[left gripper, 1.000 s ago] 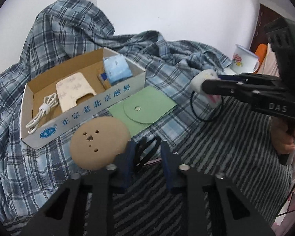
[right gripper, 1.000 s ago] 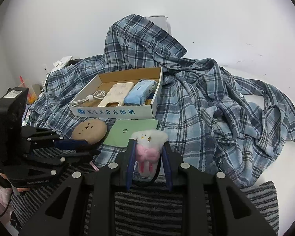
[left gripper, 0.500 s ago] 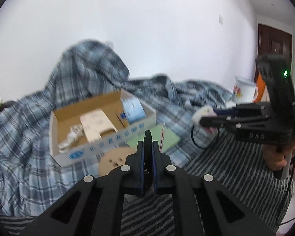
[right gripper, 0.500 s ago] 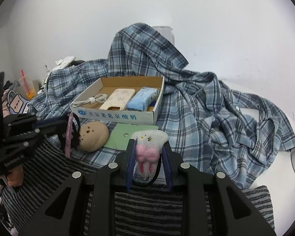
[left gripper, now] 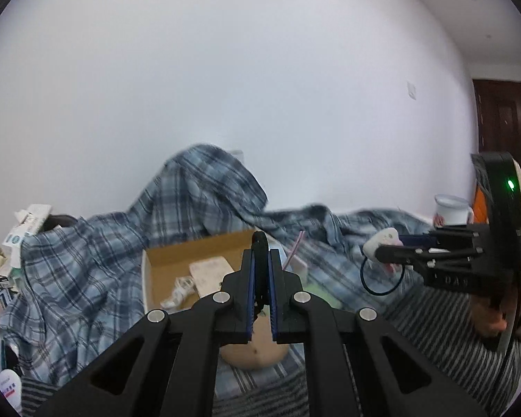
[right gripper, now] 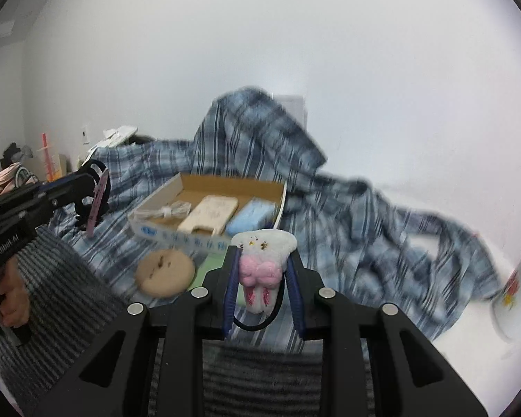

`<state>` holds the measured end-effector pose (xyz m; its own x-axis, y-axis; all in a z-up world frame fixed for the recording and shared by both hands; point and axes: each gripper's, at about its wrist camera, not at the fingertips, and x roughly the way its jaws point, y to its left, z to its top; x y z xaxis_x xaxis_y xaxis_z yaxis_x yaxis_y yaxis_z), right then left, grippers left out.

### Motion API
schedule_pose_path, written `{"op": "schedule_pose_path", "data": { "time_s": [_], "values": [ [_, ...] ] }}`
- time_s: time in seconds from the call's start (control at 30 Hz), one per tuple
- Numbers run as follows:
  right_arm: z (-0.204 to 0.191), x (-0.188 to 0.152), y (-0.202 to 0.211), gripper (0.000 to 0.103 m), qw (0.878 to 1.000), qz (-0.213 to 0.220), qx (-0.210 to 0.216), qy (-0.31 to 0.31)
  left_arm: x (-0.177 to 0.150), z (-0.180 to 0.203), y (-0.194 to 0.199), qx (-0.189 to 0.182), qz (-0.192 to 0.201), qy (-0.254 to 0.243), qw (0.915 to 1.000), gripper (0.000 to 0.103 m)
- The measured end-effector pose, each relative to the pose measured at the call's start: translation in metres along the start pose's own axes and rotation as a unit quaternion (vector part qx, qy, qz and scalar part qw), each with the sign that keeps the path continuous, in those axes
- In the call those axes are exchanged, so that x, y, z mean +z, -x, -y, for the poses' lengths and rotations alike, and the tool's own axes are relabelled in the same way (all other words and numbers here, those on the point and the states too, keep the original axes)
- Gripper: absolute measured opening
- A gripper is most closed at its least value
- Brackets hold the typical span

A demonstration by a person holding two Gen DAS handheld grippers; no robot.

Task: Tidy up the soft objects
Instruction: 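Carry the charm with the right tool while the left tool carries the black cord over the box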

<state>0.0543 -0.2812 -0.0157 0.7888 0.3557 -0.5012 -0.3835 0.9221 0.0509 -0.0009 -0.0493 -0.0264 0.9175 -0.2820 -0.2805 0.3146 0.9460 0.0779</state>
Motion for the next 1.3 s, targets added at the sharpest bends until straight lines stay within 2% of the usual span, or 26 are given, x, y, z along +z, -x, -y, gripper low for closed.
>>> {"op": "schedule_pose_path", "data": {
  "time_s": [0.2, 0.33, 0.47, 0.6, 0.77, 1.0, 1.13, 1.3],
  "values": [
    [-0.015, 0.060, 0.008, 0.025, 0.997, 0.078, -0.021, 0.010, 0.040, -0.014, 0.009, 0.021, 0.049, 0.014, 0.9985, 0.007],
    [-0.021, 0.101, -0.007, 0.025, 0.994, 0.104, -0.027, 0.002, 0.072, -0.025, 0.008, 0.035, 0.087, 0.013, 0.9955, 0.007],
    [-0.027, 0.127, -0.036, 0.025, 0.993, 0.114, -0.039, 0.000, 0.091, -0.042, -0.010, 0.047, 0.094, 0.033, 0.9939, 0.007],
    [-0.026, 0.139, -0.069, 0.025, 0.994, 0.104, -0.036, -0.023, 0.100, -0.061, -0.043, 0.052, 0.072, 0.052, 0.9947, 0.007],
    [-0.023, 0.139, -0.109, 0.025, 0.995, 0.078, -0.044, -0.034, 0.091, -0.076, -0.082, 0.071, 0.039, 0.072, 0.9941, 0.007],
    [-0.021, 0.114, -0.144, 0.025, 0.998, 0.034, -0.046, -0.034, 0.059, -0.099, -0.126, 0.079, -0.036, 0.096, 0.9916, 0.007],
    [-0.018, 0.099, -0.162, 0.025, 0.999, 0.000, -0.037, -0.035, 0.042, -0.105, -0.146, 0.082, -0.074, 0.090, 0.9898, 0.007],
    [-0.020, 0.083, -0.177, 0.026, 0.999, -0.032, -0.029, -0.030, 0.028, -0.102, -0.159, 0.083, -0.097, 0.083, 0.9883, 0.008]
  ]
}}
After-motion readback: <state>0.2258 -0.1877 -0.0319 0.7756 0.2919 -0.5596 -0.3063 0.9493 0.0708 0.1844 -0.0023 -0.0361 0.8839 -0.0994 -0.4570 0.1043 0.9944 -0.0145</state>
